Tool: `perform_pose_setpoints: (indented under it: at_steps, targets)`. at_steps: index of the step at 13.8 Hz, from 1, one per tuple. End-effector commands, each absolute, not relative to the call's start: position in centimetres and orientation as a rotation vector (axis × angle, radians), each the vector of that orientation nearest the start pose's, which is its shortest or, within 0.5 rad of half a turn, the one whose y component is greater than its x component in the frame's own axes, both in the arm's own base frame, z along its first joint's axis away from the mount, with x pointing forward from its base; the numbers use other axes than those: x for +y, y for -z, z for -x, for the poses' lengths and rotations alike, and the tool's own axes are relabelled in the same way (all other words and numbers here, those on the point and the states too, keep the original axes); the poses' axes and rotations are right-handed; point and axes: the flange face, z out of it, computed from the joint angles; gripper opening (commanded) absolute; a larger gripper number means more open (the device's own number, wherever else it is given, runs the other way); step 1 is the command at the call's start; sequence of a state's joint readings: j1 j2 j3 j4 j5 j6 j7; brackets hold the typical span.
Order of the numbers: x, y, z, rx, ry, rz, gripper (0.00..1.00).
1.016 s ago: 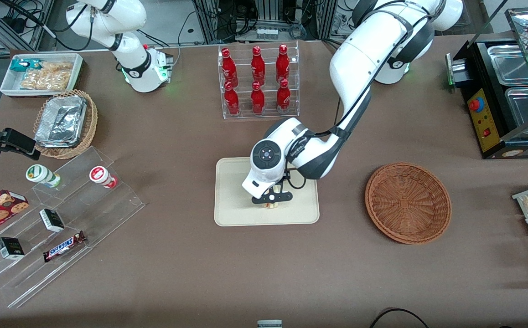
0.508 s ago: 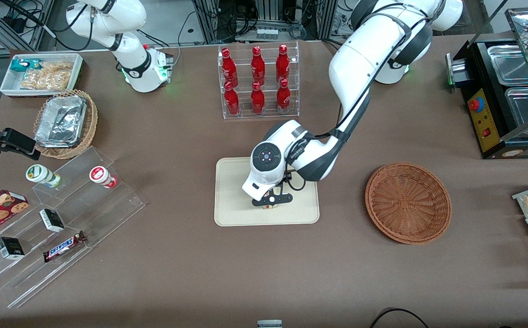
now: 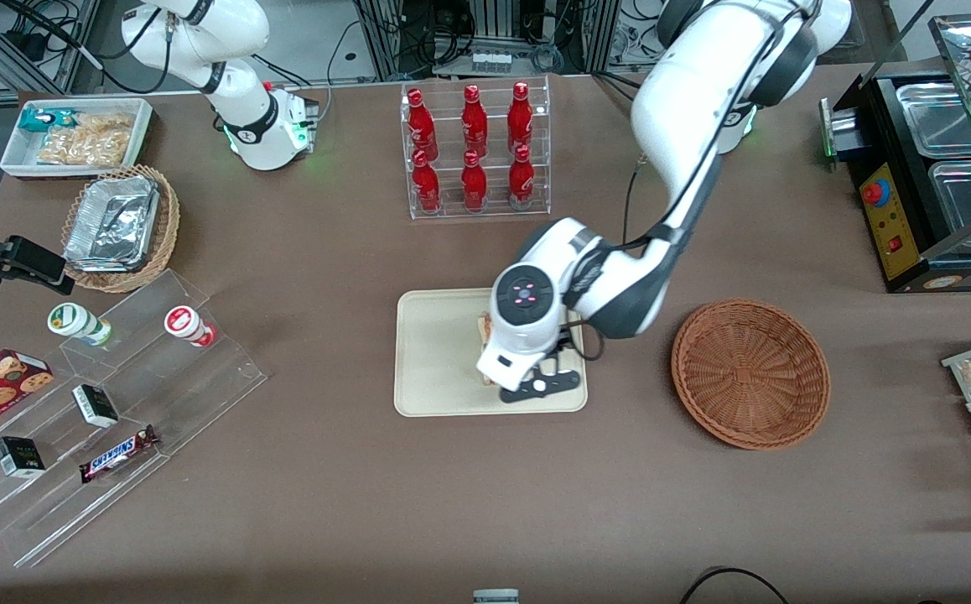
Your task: Place sandwich from basket to tray
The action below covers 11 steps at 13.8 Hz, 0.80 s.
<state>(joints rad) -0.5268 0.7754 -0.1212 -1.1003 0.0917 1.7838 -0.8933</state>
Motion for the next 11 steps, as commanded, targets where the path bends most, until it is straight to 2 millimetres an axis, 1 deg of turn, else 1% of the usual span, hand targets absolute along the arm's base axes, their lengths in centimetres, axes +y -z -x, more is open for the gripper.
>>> perform_pose_setpoints:
  at_steps: [1, 2, 3, 5, 6, 8, 9, 10, 11]
  targets:
    - [-34.7, -42.0, -63.0, -0.455, -0.145, 3.012, 1.00]
    - [-31.9, -43.7, -63.4, -0.445, -0.181, 2.999, 1.00]
    - [-28.6, -45.5, -63.7, -0.404, -0.237, 2.992, 1.00]
    - [-22.1, -48.1, -64.0, -0.318, -0.327, 2.987, 1.00]
    - [-18.5, -49.4, -63.8, -0.289, -0.354, 3.006, 1.00]
    - [-11.7, -51.3, -62.4, -0.215, -0.393, 3.043, 1.00]
    - [-9.2, -52.1, -61.2, -0.168, -0.408, 3.049, 1.00]
    - [-7.0, -53.1, -59.8, -0.164, -0.407, 3.050, 1.00]
    - [-5.6, -54.0, -58.6, -0.187, -0.402, 3.047, 1.00]
